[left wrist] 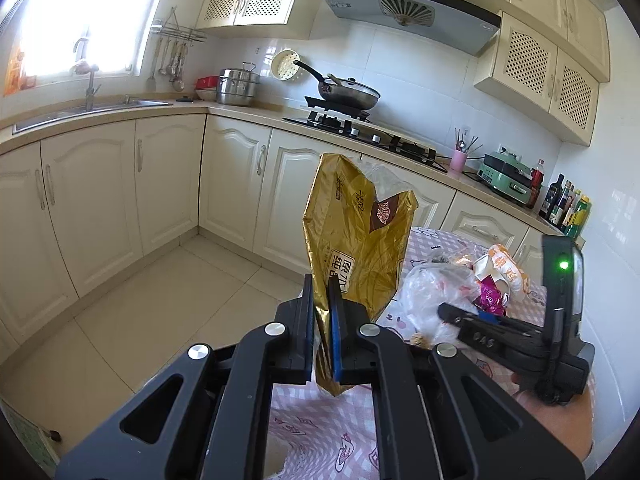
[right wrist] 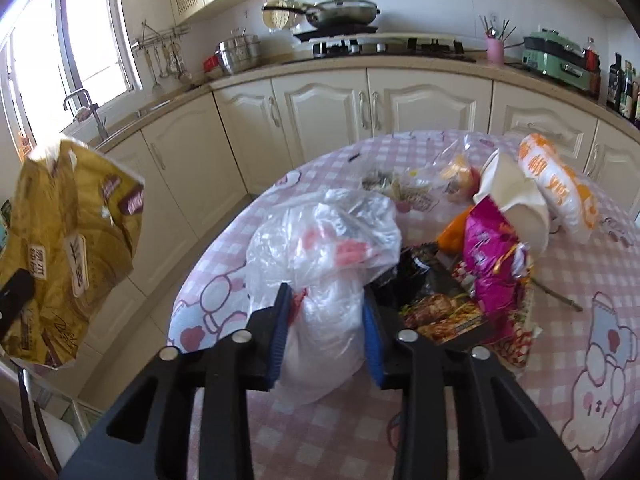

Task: Collect trash
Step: 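Carry the gold chip bag toward the bin while the right gripper grasps the clear plastic bag, then release the gold chip bag and the clear plastic bag into the blue bin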

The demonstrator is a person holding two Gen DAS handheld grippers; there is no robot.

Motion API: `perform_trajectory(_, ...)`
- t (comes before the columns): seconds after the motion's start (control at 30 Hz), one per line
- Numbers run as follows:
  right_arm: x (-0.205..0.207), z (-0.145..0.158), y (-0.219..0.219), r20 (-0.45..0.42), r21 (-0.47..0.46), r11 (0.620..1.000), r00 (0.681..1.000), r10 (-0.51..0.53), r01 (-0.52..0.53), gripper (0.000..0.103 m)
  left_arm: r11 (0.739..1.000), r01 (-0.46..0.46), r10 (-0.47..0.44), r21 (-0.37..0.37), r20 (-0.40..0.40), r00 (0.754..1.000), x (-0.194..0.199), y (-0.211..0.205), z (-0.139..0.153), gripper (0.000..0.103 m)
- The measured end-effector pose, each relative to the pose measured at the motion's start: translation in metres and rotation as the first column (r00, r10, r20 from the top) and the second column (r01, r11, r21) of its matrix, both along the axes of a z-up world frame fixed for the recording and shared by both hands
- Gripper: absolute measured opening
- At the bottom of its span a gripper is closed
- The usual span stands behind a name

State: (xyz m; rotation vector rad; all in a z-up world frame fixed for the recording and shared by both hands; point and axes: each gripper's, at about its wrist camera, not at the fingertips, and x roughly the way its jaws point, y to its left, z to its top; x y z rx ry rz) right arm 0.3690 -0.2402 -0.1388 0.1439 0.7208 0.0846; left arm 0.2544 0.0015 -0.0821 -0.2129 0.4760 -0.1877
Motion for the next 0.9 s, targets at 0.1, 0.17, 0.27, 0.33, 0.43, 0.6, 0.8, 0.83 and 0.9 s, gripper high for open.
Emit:
perform_trajectory(0.1,-0.01,0.006,-0.003,0.047,-0.002,1.0,0.999,-0.018,0.018,0.027,1.0,-0.005,0.004,-0.022,-0.003,1.0,0.0,0.011,-0.003,0.006)
perform_trajectory(0.17,-0.019,0.017,-0.005,0.094,-0.006,0.999,0.995,-0.041,0.042,0.027,0.999,-0.016,0.016,-0.031,-0.006,1.0,-0.001,0.016,-0.003,0.005)
perform_trajectory(0.27,-0.03,0.036,0.002,0.168,-0.01,0.999,0.985,-0.042,0.044,0.027,0.998,-0.043,0.043,-0.038,-0.012,0.999,-0.002,0.028,-0.005,0.006)
perform_trajectory(0.33,-0.032,0.048,0.013,0.194,-0.013,1.0,0.981,-0.008,0.011,0.027,0.997,-0.064,0.063,-0.041,-0.025,0.998,-0.002,0.036,-0.008,0.006)
perform_trajectory(0.43,-0.029,0.052,0.052,0.188,0.01,0.993,0.976,0.112,-0.116,0.027,0.993,-0.113,0.111,-0.034,-0.058,0.992,0.0,0.053,-0.017,0.006)
perform_trajectory(0.6,-0.009,0.024,0.133,0.099,0.03,0.954,0.95,0.295,-0.299,0.027,0.976,-0.218,0.215,0.001,-0.165,0.963,0.009,0.09,-0.046,0.006)
perform_trajectory(0.8,0.021,-0.04,0.216,-0.059,0.06,0.903,0.902,0.428,-0.425,0.027,0.947,-0.317,0.319,0.059,-0.321,0.892,0.03,0.133,-0.097,0.006)
perform_trajectory(0.83,0.029,-0.053,0.228,-0.085,0.07,0.896,0.893,0.442,-0.438,0.027,0.943,-0.325,0.328,0.067,-0.344,0.88,0.035,0.139,-0.105,0.006)
perform_trajectory(0.9,0.038,-0.072,0.247,-0.126,0.069,0.892,0.883,0.451,-0.446,0.027,0.938,-0.338,0.34,0.077,-0.386,0.858,0.046,0.148,-0.123,0.006)
